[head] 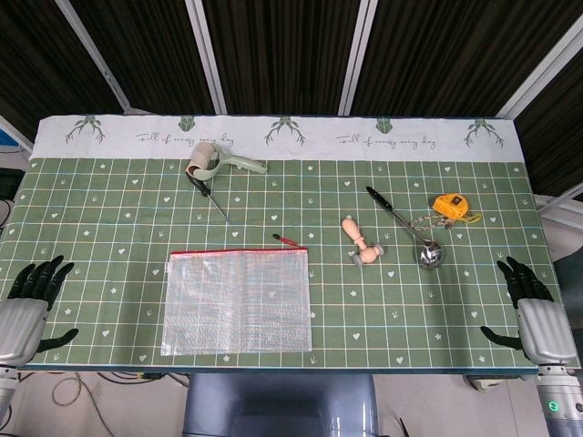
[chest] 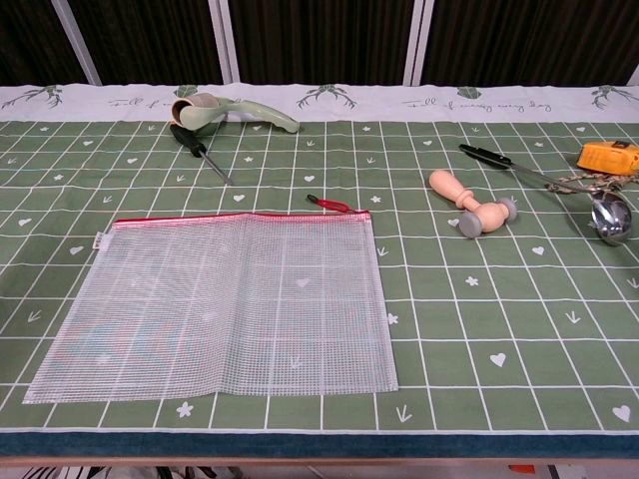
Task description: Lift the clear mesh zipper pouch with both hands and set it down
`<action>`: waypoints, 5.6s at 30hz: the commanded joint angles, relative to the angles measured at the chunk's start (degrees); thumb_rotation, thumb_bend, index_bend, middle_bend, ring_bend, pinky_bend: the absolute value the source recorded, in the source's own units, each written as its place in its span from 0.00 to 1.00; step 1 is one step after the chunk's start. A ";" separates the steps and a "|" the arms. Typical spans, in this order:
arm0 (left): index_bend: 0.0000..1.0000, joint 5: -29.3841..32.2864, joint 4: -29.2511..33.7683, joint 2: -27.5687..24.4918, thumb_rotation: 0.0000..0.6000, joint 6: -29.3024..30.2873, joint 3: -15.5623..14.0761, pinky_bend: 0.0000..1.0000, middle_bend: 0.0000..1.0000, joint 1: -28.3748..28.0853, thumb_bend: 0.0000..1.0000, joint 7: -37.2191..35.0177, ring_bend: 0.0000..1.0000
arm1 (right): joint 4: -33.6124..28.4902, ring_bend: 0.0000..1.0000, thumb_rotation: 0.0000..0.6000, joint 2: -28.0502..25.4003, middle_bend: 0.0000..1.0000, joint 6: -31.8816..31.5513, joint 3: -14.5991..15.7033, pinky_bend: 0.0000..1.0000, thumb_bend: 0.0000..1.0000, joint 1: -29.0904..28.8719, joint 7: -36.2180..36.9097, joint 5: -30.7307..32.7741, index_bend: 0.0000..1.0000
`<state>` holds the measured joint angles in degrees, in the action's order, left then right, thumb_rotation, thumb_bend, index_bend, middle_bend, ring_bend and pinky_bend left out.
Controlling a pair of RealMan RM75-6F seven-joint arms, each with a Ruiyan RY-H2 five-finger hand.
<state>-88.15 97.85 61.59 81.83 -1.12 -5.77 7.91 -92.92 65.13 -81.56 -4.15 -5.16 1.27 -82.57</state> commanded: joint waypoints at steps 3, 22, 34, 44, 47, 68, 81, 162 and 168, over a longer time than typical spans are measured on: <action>0.00 0.00 -0.04 0.00 1.00 -0.04 0.00 0.00 0.00 -0.02 0.00 0.00 0.00 | -0.06 0.00 1.00 -0.02 0.00 0.01 -0.06 0.18 0.13 -0.01 0.05 0.05 0.00; 0.00 1.74 5.38 -1.03 1.00 -3.75 1.87 0.00 0.00 -3.10 0.00 4.83 0.00 | -0.42 0.00 1.00 0.69 0.00 0.90 -0.41 0.18 0.13 -0.30 -0.84 1.47 0.00; 0.06 17.51 13.11 5.50 1.00 -17.90 14.15 0.00 0.00 -19.83 0.07 21.12 0.00 | -0.35 0.00 1.00 0.97 0.00 1.77 -0.81 0.18 0.13 -0.56 -0.70 2.76 0.00; 0.23 38.39 5.27 21.07 1.00 -22.08 20.70 0.00 0.00 -37.63 0.11 38.93 0.00 | -1.22 0.00 1.00 0.75 0.00 2.77 -1.13 0.18 0.13 -0.59 -0.27 4.45 0.00; 0.27 43.10 1.46 25.07 1.00 -22.78 21.41 0.00 0.01 -42.22 0.12 42.09 0.00 | -1.35 0.00 1.00 0.65 0.00 3.29 -1.27 0.18 0.13 -0.68 0.02 5.08 0.00; 0.41 62.26 -30.81 48.05 1.00 -28.08 22.80 0.00 0.05 -64.04 0.23 51.54 0.00 | -2.22 0.00 1.00 -0.05 0.00 5.22 -1.64 0.18 0.15 -0.96 1.49 7.18 0.00; 0.44 65.35 -48.31 57.18 1.00 -34.51 23.18 0.00 0.06 -69.68 0.25 50.92 0.00 | -2.49 0.00 1.00 -0.28 0.00 5.71 -1.71 0.18 0.17 -1.01 1.82 7.80 0.00; 0.59 60.05 -25.34 42.96 1.00 -28.62 30.77 0.00 0.12 -73.17 0.44 48.99 0.00 | -13.00 0.00 1.00 -3.25 0.03 8.36 -4.90 0.21 0.24 -3.92 4.99 8.96 0.10; 0.59 61.27 -22.00 41.20 1.00 -27.67 31.36 0.00 0.12 -74.41 0.44 48.73 0.00 | -20.37 0.00 1.00 -4.07 0.06 12.99 -9.17 0.22 0.24 -8.04 3.77 17.19 0.22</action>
<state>-27.15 75.56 102.99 53.93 30.08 -79.92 56.68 -110.27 61.48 -70.82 -11.15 -11.08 5.74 -69.17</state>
